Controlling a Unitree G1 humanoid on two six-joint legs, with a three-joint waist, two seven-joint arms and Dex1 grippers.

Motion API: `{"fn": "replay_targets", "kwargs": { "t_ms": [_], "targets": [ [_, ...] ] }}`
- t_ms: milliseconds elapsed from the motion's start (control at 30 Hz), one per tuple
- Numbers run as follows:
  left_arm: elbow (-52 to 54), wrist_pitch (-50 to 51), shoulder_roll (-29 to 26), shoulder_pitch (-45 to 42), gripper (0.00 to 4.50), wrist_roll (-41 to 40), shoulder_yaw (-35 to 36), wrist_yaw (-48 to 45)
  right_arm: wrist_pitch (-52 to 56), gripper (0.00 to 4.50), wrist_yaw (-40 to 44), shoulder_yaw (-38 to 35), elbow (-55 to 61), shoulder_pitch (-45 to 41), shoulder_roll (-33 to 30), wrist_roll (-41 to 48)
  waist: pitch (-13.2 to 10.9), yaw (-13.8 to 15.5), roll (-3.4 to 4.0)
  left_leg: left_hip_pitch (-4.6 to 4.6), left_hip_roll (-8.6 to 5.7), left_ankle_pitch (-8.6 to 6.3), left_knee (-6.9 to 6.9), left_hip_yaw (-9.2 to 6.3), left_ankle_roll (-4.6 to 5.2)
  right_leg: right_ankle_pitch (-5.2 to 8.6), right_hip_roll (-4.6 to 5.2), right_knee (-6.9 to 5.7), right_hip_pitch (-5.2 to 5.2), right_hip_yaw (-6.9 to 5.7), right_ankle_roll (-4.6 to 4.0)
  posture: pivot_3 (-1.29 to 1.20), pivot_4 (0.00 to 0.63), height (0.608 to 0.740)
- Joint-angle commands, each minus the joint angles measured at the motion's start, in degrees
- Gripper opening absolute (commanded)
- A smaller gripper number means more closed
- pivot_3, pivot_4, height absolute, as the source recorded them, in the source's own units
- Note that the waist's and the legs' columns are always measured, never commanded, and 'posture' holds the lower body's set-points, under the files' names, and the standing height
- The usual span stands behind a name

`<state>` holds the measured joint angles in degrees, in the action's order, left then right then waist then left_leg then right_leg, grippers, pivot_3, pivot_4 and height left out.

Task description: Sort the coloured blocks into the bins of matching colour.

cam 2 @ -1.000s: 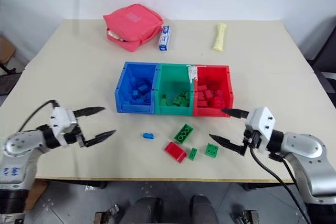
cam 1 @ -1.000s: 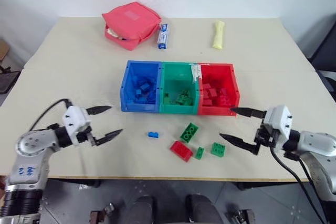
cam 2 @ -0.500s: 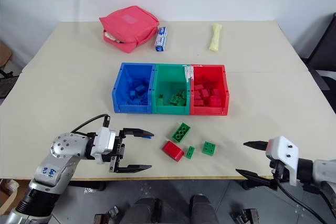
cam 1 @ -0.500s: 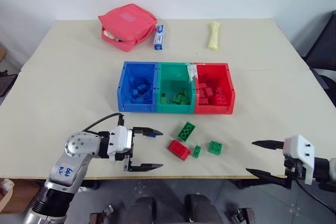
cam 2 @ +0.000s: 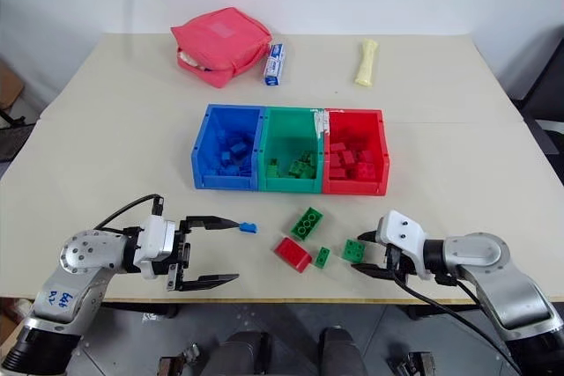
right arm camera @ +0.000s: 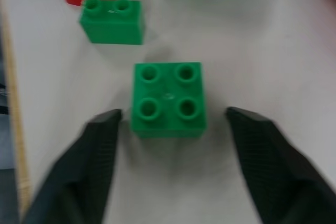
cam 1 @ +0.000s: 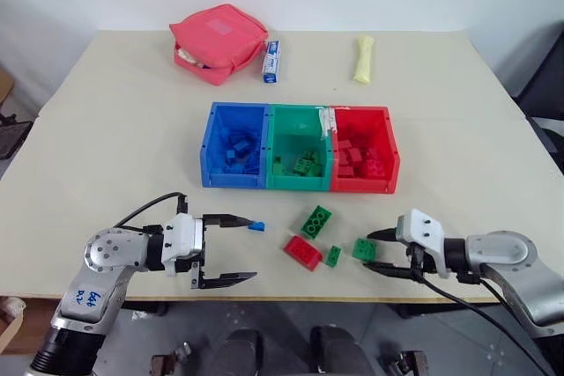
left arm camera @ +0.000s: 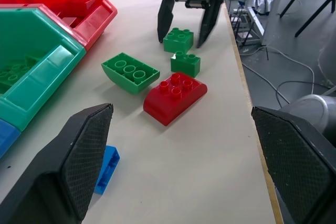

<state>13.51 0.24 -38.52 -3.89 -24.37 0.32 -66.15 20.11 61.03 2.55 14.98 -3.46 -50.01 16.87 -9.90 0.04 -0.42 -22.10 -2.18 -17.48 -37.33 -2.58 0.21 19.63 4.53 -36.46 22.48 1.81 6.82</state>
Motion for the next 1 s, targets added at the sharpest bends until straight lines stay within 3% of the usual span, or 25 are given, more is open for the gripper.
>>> {"fn": "replay_targets", "kwargs": {
  "t_ms": [33,100,233,400,500,733,1000],
  "targets": [
    [2.56,-1.38,-0.43,1.09,4.50,0.21,1.62,1.11,0.04,1.83,1.48,-0.04,0.70,0.71,0.20,1.37,0.00,-0.02,0.00,0.00,0.00,0.00,0.01,0.00,0.00,0.00,0.00,0.00,0.00,0.00,0.00,0.00,0.150,0.740],
    [2.90,-1.48,0.01,2.16,4.50,-0.05,2.31,2.14,0.56,1.42,2.05,-2.27,1.47,0.33,0.74,4.30,0.00,-0.03,0.00,0.00,0.00,0.00,0.00,0.00,0.00,0.00,0.00,0.00,0.00,0.00,0.00,0.00,0.150,0.740],
    [4.17,1.91,2.84,2.94,4.50,-4.37,5.86,7.77,1.45,1.43,1.06,-5.28,2.48,-2.46,2.16,8.07,0.00,-0.03,0.00,0.00,0.00,0.00,-0.01,0.01,0.01,0.00,0.00,-0.02,0.00,0.01,0.00,0.00,0.150,0.740],
    [6.19,7.36,5.05,4.66,4.50,-9.22,12.14,14.74,11.27,1.43,-8.11,-6.37,4.03,-16.63,9.65,15.10,0.00,-0.67,0.00,0.02,0.04,0.00,-0.03,0.01,-0.01,0.00,-0.05,-0.15,0.05,0.02,0.00,0.00,0.150,0.740],
    [5.04,7.35,4.25,6.56,4.50,-8.92,14.02,14.19,14.69,1.43,-11.41,-1.63,0.65,-24.99,12.60,11.38,0.00,-0.83,0.00,0.03,0.04,0.05,0.03,0.01,-0.13,0.01,-0.06,-0.34,0.18,0.02,-0.02,0.00,0.150,0.740],
    [0.98,4.48,2.26,9.60,4.50,-7.22,17.98,12.41,9.65,1.43,-16.53,5.55,-17.24,-41.99,22.78,1.33,0.00,-0.65,-0.01,-0.09,-0.04,0.04,-0.04,0.08,-0.10,0.02,0.02,-0.29,0.30,0.01,-0.04,0.00,0.150,0.740],
    [0.79,3.39,2.07,8.80,4.50,-6.46,17.13,12.05,7.61,4.15,-15.49,4.94,-18.64,-43.02,25.63,0.09,0.00,-0.44,-0.01,-0.19,-0.05,0.03,0.02,0.02,-0.09,0.01,0.03,-0.42,0.40,-0.06,-0.04,0.00,0.150,0.740]
  ]
}}
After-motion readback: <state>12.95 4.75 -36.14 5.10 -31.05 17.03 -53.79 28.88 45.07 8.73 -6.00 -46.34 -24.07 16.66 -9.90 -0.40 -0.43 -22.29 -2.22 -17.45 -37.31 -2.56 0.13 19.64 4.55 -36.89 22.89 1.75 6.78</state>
